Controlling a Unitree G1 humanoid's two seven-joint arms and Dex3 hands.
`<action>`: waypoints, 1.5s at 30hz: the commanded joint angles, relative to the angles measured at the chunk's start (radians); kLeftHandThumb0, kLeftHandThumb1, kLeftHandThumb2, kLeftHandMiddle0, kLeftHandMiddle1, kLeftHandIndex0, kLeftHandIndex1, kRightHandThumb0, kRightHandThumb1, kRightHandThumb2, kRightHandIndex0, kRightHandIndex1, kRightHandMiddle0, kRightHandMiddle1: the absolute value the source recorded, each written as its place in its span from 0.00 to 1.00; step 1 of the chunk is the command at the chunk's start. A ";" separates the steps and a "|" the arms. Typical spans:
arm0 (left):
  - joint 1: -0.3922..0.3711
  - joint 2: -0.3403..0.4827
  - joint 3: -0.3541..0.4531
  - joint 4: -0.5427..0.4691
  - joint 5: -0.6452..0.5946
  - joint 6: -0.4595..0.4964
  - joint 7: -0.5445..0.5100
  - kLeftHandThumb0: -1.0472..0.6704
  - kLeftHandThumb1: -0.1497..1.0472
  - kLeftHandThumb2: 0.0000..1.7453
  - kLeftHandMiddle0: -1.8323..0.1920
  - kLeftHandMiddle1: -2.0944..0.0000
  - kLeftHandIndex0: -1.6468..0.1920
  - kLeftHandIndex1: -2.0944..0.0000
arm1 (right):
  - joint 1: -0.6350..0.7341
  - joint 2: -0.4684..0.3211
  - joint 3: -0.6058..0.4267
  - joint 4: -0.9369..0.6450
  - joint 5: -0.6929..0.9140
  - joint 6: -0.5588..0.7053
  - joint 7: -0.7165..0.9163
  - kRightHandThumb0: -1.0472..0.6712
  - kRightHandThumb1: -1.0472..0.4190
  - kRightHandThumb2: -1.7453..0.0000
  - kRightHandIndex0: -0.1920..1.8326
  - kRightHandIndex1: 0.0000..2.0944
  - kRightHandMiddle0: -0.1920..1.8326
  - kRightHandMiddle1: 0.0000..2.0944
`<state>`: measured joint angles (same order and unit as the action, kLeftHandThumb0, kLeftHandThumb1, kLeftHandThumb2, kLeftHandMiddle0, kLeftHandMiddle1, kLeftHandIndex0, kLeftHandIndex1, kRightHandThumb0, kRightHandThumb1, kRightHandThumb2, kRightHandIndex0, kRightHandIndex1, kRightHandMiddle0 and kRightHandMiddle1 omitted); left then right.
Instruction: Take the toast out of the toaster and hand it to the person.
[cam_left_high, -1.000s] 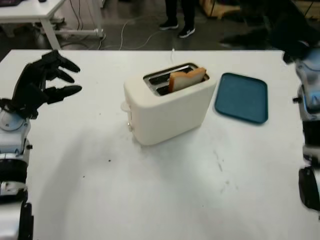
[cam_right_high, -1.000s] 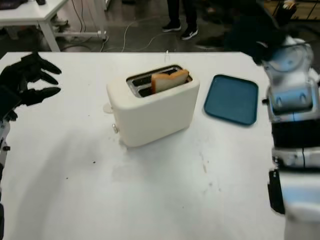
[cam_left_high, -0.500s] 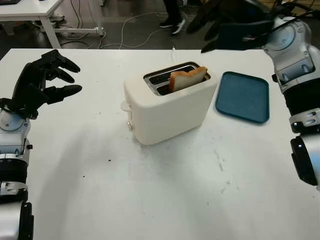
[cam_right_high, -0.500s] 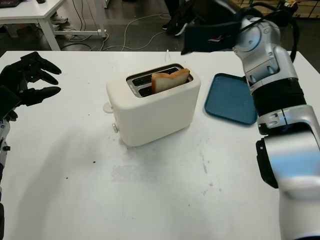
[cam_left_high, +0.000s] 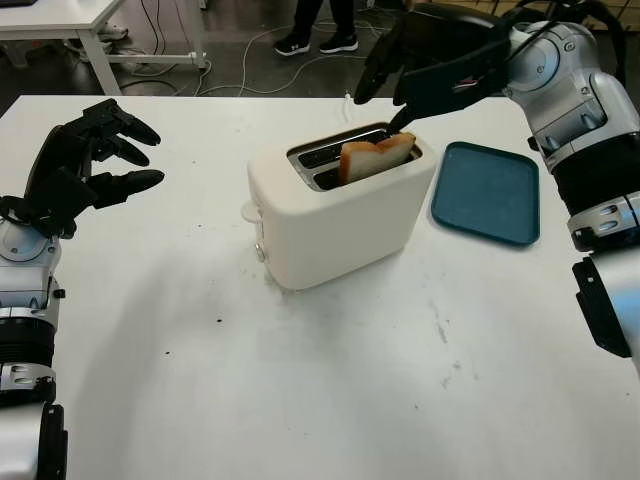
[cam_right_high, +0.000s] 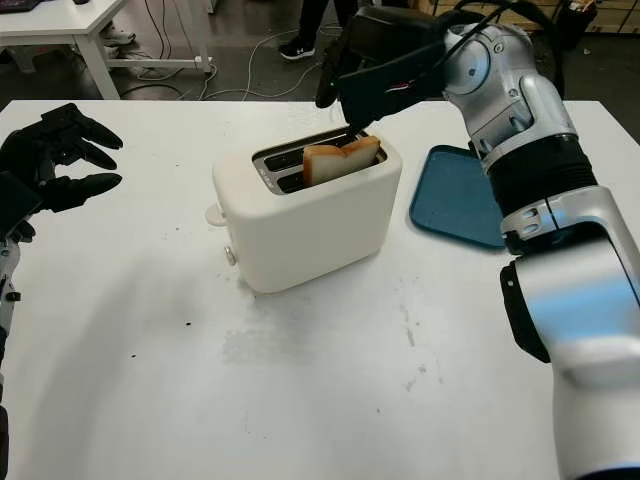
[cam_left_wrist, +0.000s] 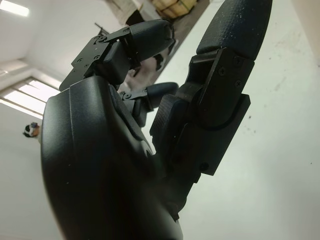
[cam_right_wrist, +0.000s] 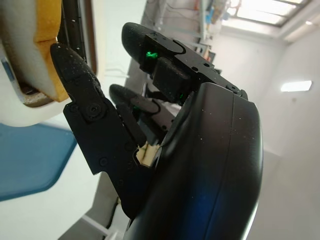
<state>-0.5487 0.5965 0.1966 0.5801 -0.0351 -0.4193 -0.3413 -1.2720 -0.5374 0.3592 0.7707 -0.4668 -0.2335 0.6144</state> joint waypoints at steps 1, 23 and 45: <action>-0.002 -0.002 0.004 0.007 -0.005 -0.011 0.003 0.00 0.85 0.00 0.75 0.29 0.68 0.37 | -0.035 -0.005 -0.001 0.009 0.001 -0.017 0.027 0.22 0.31 1.00 0.56 0.20 0.59 0.03; -0.006 -0.006 0.000 -0.004 -0.004 0.014 0.010 0.00 0.83 0.00 0.73 0.29 0.66 0.38 | -0.026 0.050 0.011 0.125 0.001 -0.082 0.058 0.22 0.31 1.00 0.48 0.34 0.59 0.02; 0.003 -0.005 -0.002 -0.003 0.002 -0.006 0.018 0.00 0.84 0.00 0.74 0.29 0.67 0.38 | -0.002 0.093 0.032 0.180 -0.018 -0.094 0.035 0.33 0.28 1.00 0.49 0.34 0.59 0.01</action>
<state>-0.5487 0.5964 0.1947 0.5800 -0.0345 -0.4130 -0.3284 -1.2866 -0.4490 0.3870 0.9478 -0.4811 -0.3432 0.6518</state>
